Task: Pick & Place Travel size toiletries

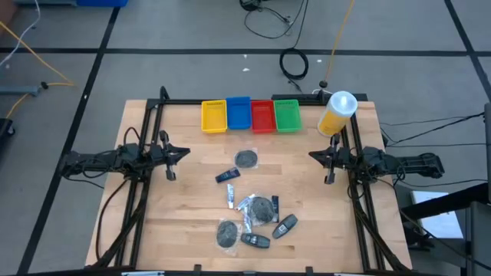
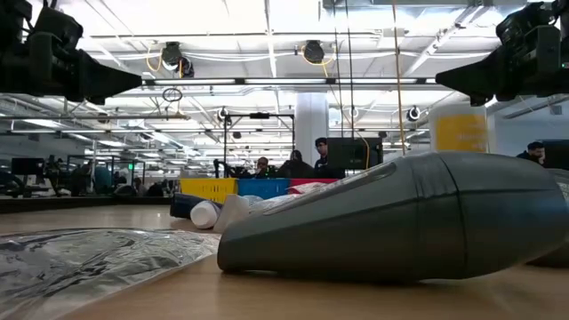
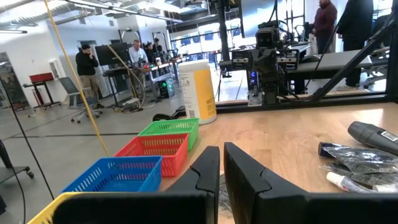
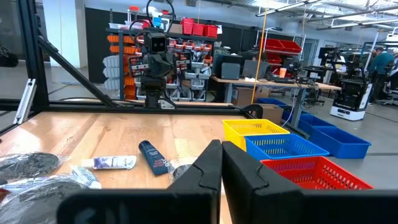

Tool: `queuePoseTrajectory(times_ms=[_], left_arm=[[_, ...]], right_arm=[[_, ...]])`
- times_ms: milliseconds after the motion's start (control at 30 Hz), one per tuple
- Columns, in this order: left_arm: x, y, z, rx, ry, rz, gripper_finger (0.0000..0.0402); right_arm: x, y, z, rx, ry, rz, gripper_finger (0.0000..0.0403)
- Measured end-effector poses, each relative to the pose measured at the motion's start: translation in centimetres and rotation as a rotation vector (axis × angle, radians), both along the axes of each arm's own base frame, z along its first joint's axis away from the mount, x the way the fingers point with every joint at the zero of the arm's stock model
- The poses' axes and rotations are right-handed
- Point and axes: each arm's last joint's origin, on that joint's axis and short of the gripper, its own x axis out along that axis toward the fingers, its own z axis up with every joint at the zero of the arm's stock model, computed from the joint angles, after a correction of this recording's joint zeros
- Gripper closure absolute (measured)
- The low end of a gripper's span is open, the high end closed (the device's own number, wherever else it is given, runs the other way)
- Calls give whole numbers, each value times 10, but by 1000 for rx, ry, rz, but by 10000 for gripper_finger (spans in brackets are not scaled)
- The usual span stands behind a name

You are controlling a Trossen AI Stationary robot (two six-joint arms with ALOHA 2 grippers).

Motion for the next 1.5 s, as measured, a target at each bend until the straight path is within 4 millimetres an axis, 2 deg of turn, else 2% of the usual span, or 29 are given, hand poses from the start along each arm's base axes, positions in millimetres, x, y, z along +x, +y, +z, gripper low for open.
queuePoseTrajectory(times_ms=[367, 467, 533, 700, 800, 967, 1100, 1333, 1400, 1500], left_arm=[[0, 0, 0, 1, 0, 0, 376], [0, 0, 1, 84, 5, 12, 376], [0, 0, 2, 137, 10, 19, 376], [0, 0, 2, 146, 13, 20, 376], [0, 0, 2, 142, 12, 19, 376], [0, 0, 2, 142, 11, 19, 376], [0, 0, 2, 73, -7, 13, 376], [0, 0, 2, -188, -69, -5, 376], [0, 0, 2, -202, -73, -1, 376], [0, 0, 2, -225, -78, -2, 376]], right_arm=[[0, 0, 0, 0, 0, 0, 399], [0, 0, 2, 7, -25, 0, 399], [0, 0, 6, 83, -75, 9, 399], [3, 6, 10, 281, -124, 190, 399], [8, 12, 8, 287, -89, 271, 399], [21, 23, 6, 269, -56, 294, 394], [35, 29, -3, 223, 24, 285, 366], [52, 34, -35, 229, 286, 241, 276], [61, 35, -34, 255, 313, 230, 250], [73, 40, -33, 271, 359, 302, 213]])
